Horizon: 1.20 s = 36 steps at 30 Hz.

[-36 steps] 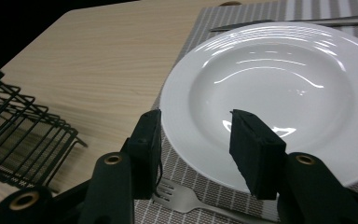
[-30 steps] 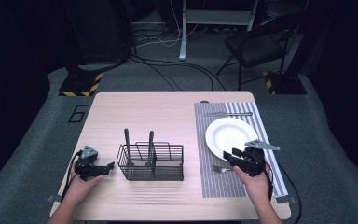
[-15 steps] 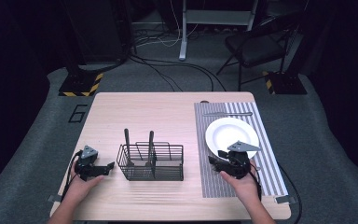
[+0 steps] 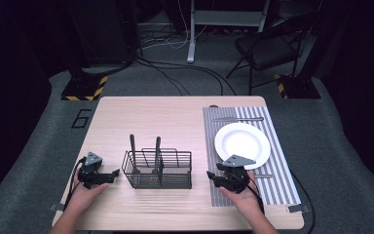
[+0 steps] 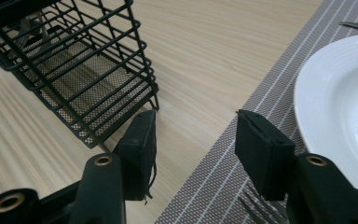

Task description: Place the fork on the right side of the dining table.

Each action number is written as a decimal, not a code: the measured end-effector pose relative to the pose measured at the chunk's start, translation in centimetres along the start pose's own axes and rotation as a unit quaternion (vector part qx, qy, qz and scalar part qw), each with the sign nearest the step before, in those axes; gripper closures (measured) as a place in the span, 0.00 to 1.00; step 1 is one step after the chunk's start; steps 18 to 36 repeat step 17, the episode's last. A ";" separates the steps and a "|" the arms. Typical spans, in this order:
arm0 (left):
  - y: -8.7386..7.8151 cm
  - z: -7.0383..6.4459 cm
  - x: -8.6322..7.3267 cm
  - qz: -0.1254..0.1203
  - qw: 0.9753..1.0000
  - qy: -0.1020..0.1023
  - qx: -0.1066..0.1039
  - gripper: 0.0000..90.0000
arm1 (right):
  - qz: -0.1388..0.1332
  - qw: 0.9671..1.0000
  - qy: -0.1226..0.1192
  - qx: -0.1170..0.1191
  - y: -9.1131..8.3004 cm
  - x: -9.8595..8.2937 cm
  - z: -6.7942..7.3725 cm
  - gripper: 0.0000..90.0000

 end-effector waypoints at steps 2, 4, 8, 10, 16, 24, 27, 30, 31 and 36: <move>0.0 0.0 0.0 0.000 1.000 0.000 0.000 0.12 | 0.004 1.000 -0.005 0.002 0.3 -0.2 0.4 0.53; 0.0 0.0 0.0 0.000 1.000 0.000 0.000 0.12 | 0.009 1.000 -0.014 0.004 0.7 -0.5 0.7 0.53; 0.0 0.0 0.0 0.000 1.000 0.000 0.000 0.12 | 0.021 0.999 -0.028 0.008 1.4 -1.2 1.4 0.53; 0.0 0.0 0.0 0.000 1.000 0.000 0.000 0.12 | 0.023 0.999 -0.034 0.013 1.7 -1.5 1.6 0.53; 0.0 0.0 0.0 0.000 1.000 0.000 0.000 0.12 | 0.040 0.998 -0.047 0.020 2.4 -2.3 2.4 0.53; 0.0 0.0 0.0 0.000 1.000 0.000 -0.001 0.12 | 0.039 0.998 -0.047 0.022 2.5 -2.3 2.4 0.53; 0.0 0.0 0.0 0.000 1.000 0.000 -0.001 0.12 | 0.039 0.998 -0.047 0.022 2.5 -2.3 2.4 0.53; 0.0 0.0 0.0 0.000 1.000 0.000 -0.001 0.12 | 0.039 0.998 -0.047 0.022 2.5 -2.3 2.4 0.53; 0.0 0.0 0.0 0.000 1.000 0.000 -0.001 0.12 | 0.039 0.998 -0.047 0.022 2.5 -2.3 2.4 0.53; 0.0 0.0 0.0 0.000 1.000 0.000 -0.001 0.12 | 0.039 0.998 -0.047 0.022 2.5 -2.3 2.4 0.53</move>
Point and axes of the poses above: each handheld gripper's, and its own axes: y roughly forward along the jaws, x roughly out of its top, z roughly to its left, the point moved 9 cm from there along y, roughly forward along the jaws, and after that the axes turned 5 degrees about z, right-handed, at the moved point
